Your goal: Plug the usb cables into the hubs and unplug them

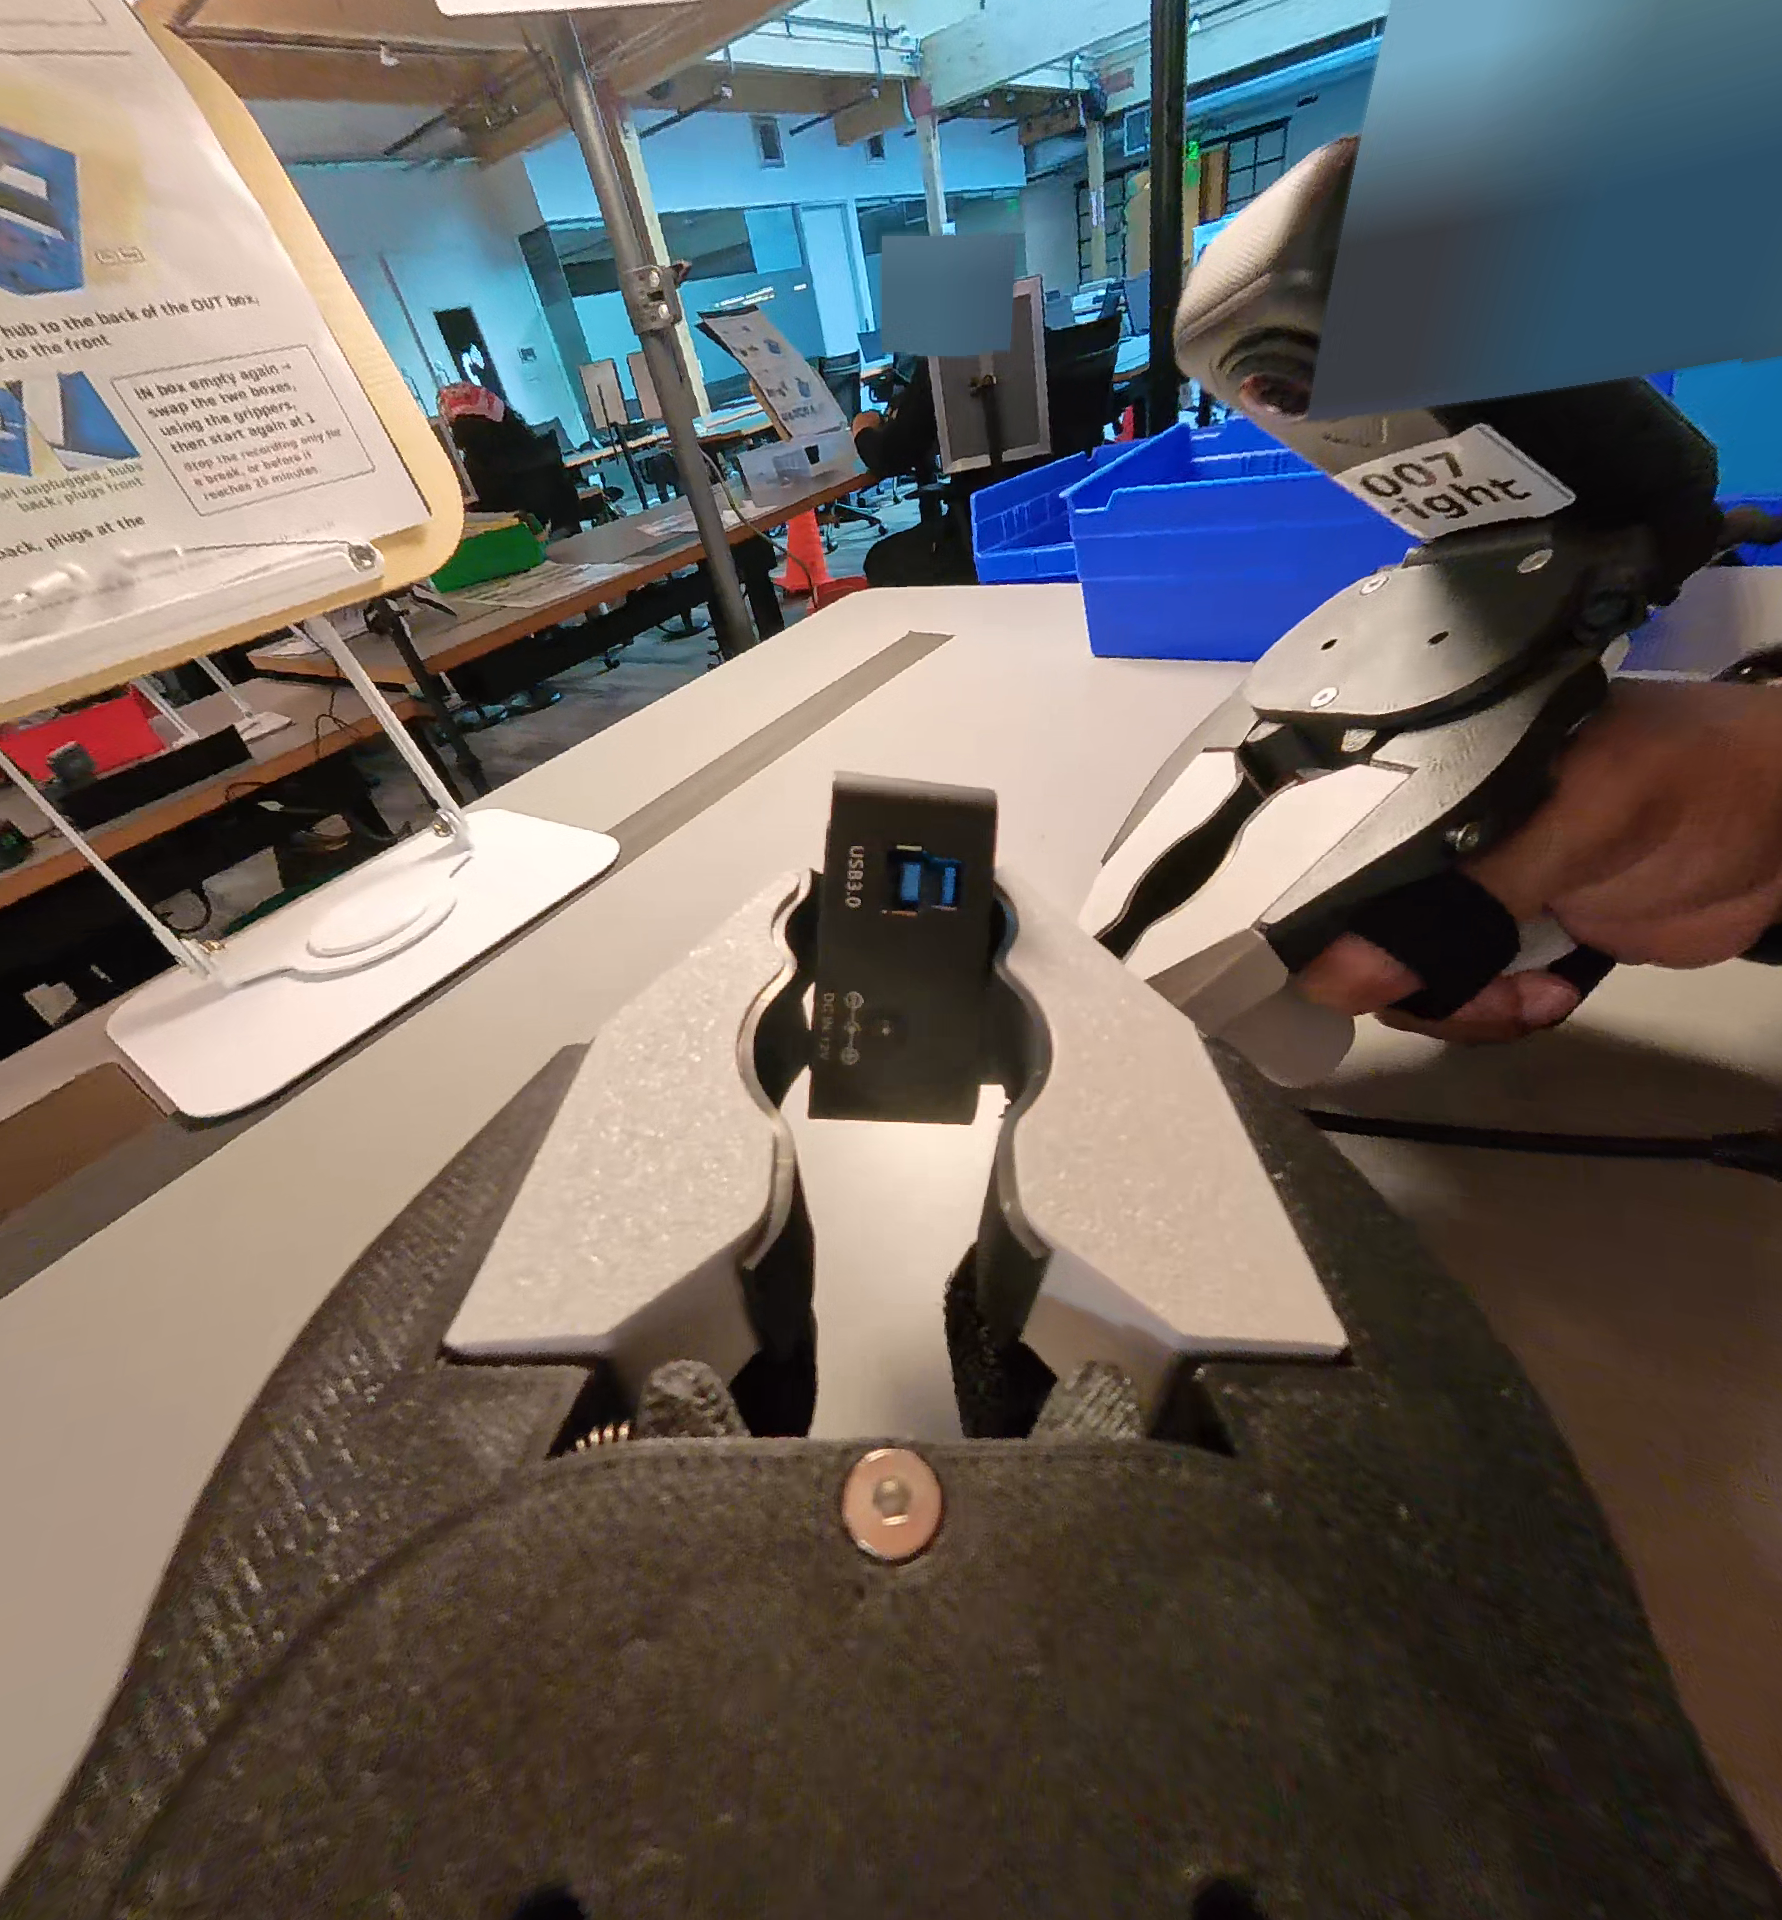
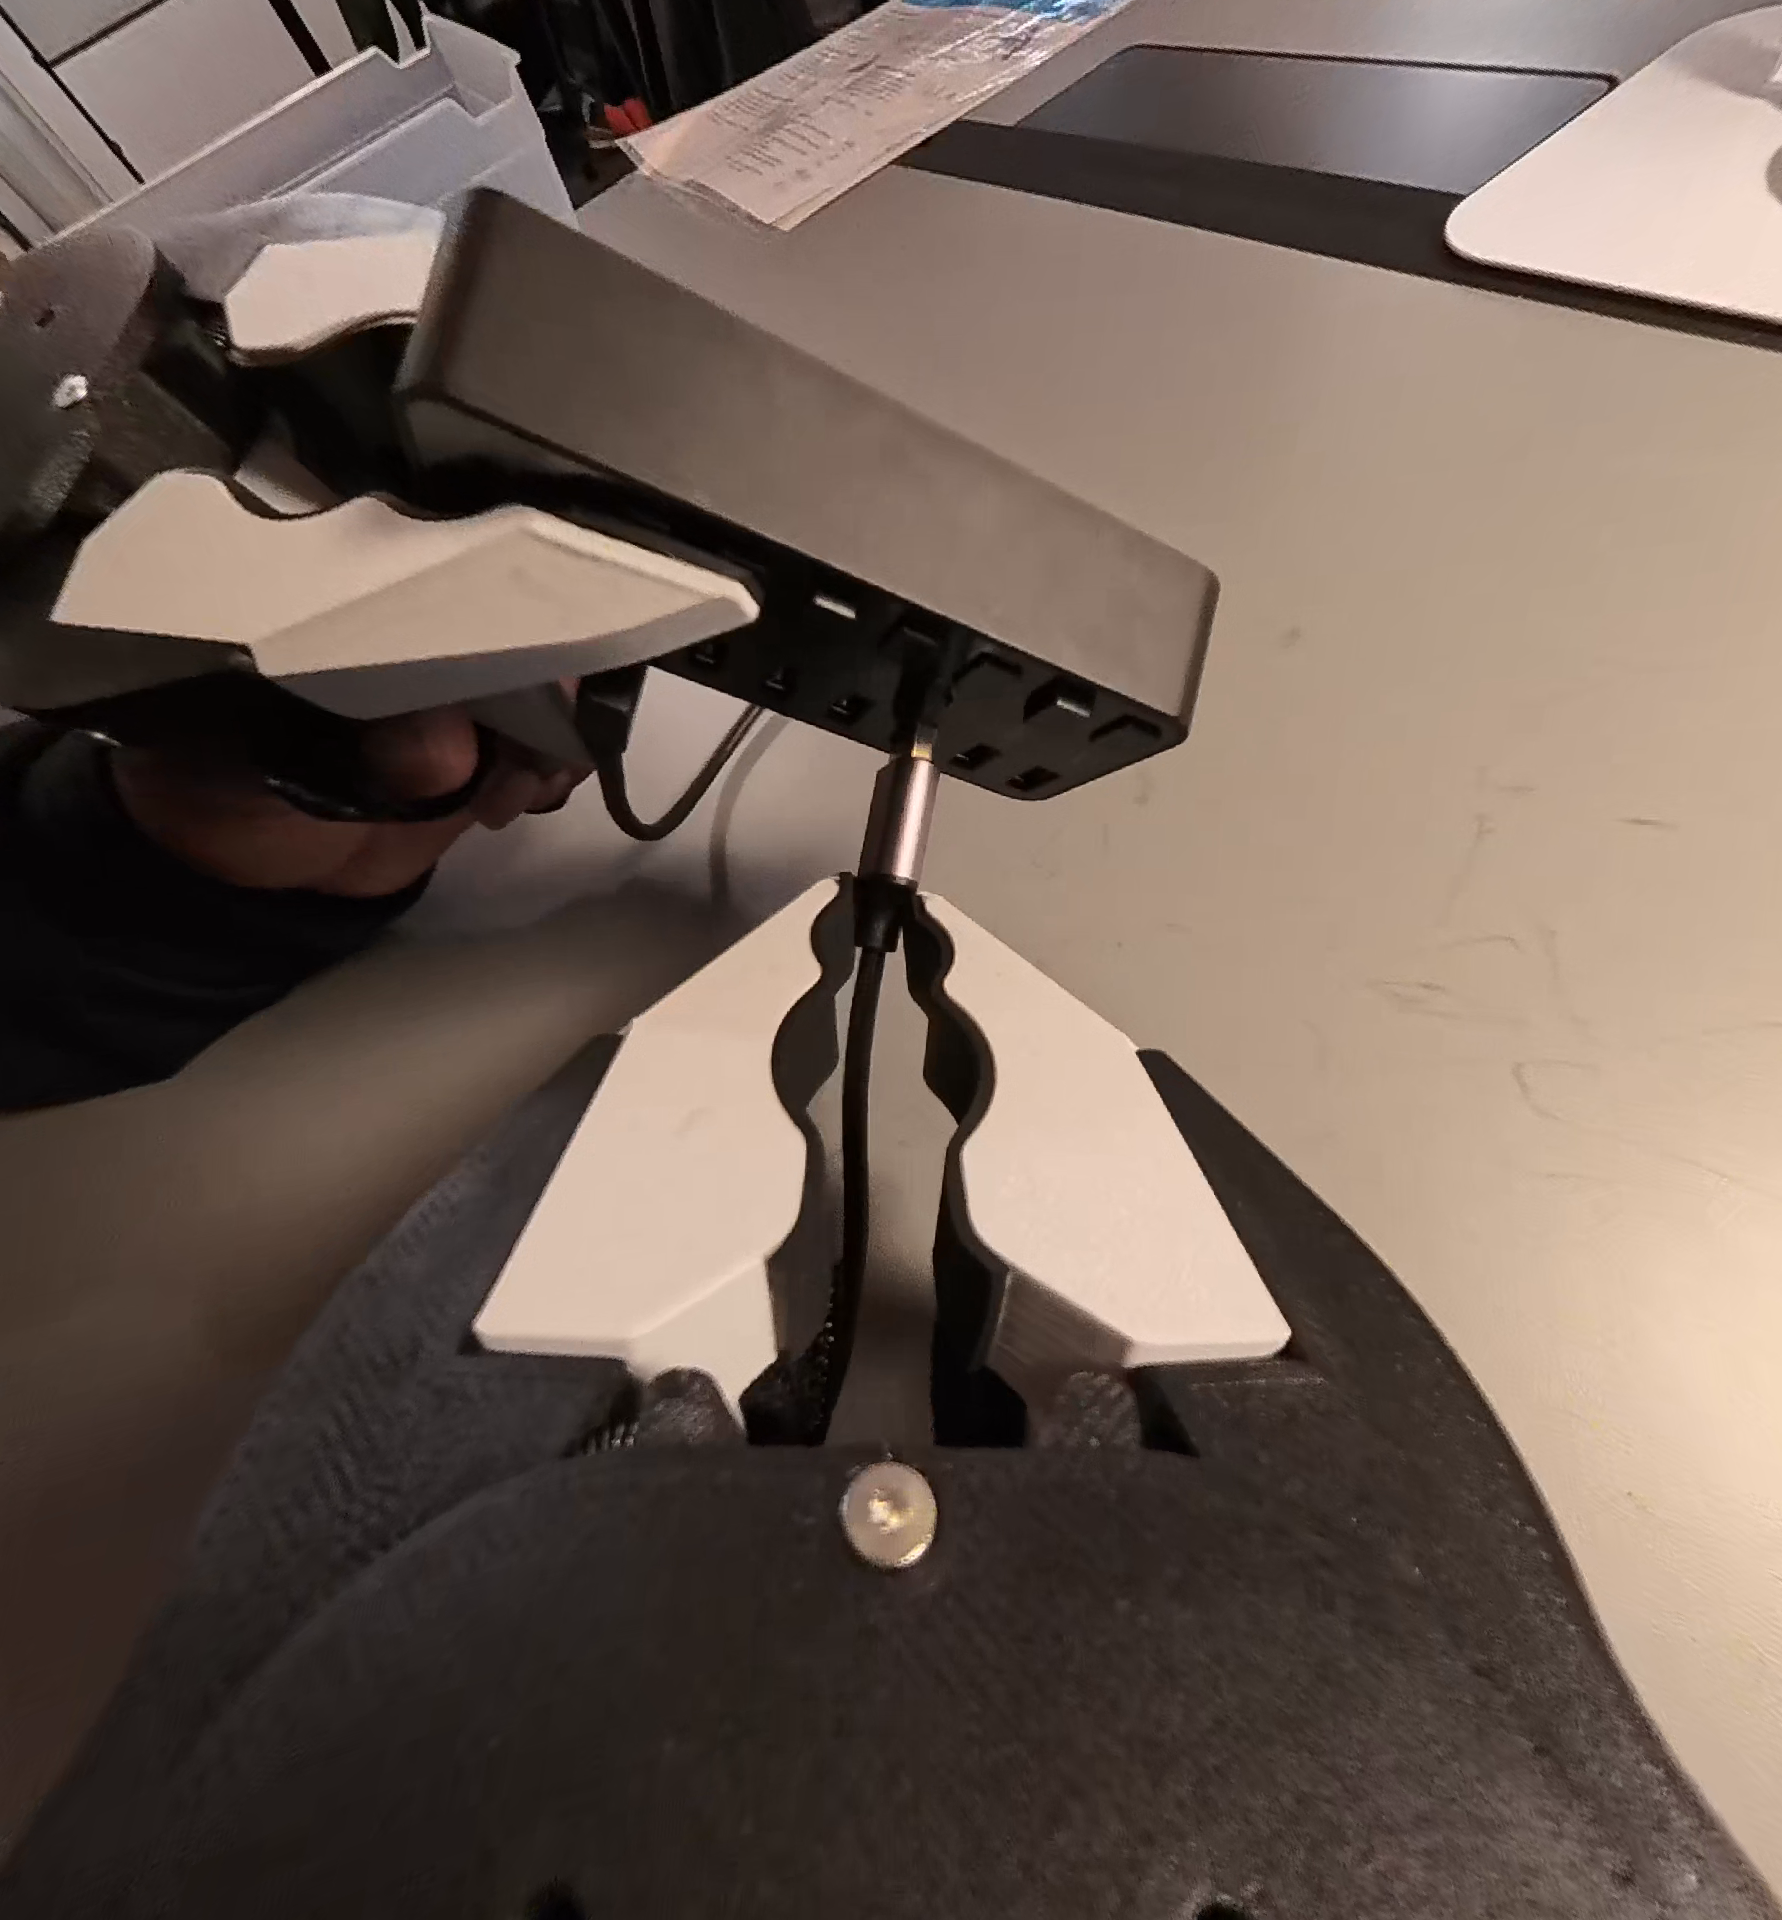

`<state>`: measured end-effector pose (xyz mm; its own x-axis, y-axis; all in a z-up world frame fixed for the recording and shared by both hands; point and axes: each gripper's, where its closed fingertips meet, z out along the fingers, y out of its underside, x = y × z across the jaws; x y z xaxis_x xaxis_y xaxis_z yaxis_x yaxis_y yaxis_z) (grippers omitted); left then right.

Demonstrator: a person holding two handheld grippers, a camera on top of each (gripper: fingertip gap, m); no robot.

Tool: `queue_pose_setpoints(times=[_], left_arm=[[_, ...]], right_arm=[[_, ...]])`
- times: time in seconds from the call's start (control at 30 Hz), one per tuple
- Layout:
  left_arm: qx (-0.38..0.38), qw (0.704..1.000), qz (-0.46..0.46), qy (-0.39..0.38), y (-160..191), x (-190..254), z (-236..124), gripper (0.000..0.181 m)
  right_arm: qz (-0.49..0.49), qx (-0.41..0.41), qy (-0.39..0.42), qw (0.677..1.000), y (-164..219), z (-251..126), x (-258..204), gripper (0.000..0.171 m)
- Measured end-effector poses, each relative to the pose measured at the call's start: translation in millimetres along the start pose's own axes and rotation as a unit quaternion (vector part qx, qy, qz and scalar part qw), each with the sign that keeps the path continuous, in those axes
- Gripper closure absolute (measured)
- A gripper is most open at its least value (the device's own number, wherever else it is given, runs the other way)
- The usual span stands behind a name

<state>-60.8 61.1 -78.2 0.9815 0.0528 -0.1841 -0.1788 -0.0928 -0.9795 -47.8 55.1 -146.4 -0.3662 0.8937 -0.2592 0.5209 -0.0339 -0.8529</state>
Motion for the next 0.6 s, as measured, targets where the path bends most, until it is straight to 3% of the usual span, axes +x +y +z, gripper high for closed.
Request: queue_pose_setpoints(times=[0.3,0.6], left_arm=[[0.016,0.995,-0.092,0.033,1.0,0.1,0.2,0.15],[0.014,0.997,-0.079,0.02,1.1,-3.6,2.1,0.15]], right_arm=[[-0.032,-0.002,0.019,0.999,-4.1,-3.9,2.4,0.165],[-0.047,0.01,0.046,0.998,-9.6,-6.2,10.3,0.165]])
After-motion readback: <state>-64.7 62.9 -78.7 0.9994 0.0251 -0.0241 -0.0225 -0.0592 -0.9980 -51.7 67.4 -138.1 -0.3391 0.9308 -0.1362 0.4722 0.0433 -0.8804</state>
